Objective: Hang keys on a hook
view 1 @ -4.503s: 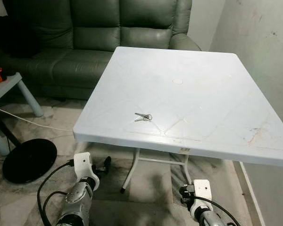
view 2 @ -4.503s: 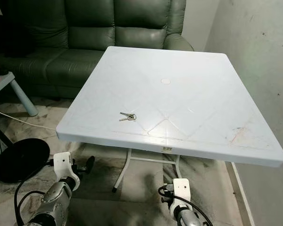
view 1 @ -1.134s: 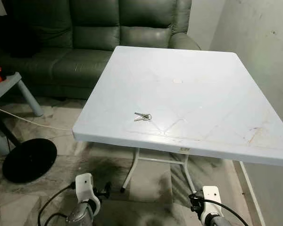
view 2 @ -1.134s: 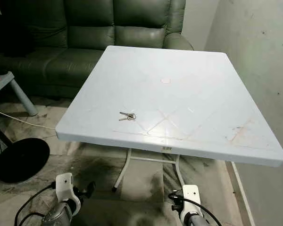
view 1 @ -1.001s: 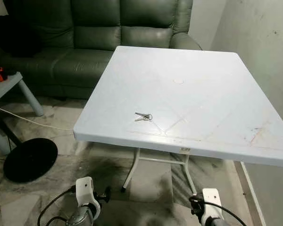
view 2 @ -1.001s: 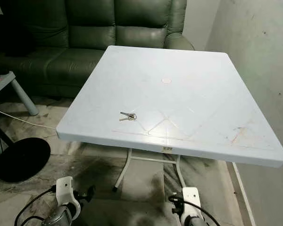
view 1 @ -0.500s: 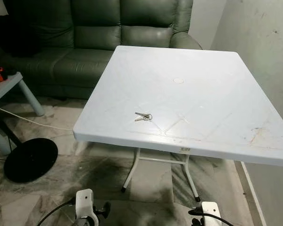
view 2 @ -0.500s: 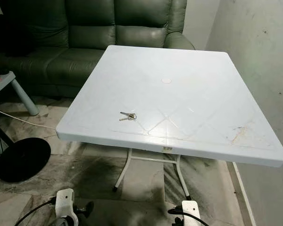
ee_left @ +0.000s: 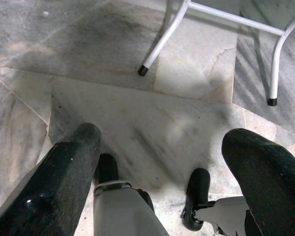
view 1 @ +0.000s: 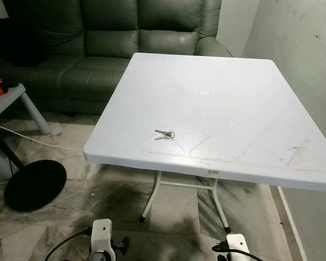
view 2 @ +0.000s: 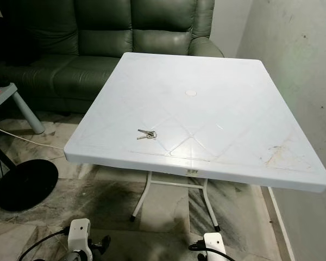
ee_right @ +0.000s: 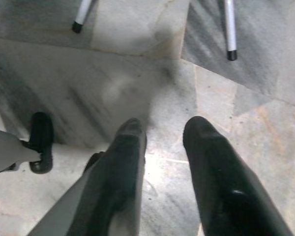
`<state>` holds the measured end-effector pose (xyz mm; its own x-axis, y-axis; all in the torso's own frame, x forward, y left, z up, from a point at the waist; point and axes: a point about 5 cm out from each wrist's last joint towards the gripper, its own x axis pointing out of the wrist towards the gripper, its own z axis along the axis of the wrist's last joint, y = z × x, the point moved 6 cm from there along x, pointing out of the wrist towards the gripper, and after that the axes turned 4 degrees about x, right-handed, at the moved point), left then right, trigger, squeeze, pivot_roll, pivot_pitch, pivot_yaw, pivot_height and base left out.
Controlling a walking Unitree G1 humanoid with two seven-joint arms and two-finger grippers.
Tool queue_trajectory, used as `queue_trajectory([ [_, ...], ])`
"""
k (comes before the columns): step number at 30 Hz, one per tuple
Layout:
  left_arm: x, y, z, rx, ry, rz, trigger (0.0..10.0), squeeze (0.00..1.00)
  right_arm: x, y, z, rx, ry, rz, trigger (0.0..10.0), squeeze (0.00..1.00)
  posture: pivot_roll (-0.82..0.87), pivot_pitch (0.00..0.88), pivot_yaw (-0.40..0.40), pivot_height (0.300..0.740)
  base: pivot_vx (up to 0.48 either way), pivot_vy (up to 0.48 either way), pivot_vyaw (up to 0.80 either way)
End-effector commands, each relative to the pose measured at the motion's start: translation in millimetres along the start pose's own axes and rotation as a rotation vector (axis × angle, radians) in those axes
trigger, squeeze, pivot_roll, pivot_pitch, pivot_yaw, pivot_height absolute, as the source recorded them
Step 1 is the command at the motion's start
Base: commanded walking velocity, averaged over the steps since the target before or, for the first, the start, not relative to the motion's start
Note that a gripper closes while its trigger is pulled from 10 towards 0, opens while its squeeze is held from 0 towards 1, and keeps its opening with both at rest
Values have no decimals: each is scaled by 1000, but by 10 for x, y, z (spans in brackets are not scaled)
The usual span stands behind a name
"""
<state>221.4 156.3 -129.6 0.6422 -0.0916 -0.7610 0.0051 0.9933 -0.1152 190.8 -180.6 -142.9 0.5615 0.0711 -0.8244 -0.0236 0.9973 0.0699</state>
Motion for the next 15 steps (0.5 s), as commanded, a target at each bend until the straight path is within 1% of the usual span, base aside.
queue_trajectory([
  [1, -6, 18, -31, 17, 15, 1, 10000, 0, 5, 12, 22, -2, -7, 1, 10000, 1000, -11, 0, -9, 740, 0, 0, 0],
  [15, -19, 34, -88, 35, 36, 1, 10000, 0, 10, 30, 41, -16, -11, 10, 10000, 1000, -9, 0, -10, 740, 0, 0, 0],
])
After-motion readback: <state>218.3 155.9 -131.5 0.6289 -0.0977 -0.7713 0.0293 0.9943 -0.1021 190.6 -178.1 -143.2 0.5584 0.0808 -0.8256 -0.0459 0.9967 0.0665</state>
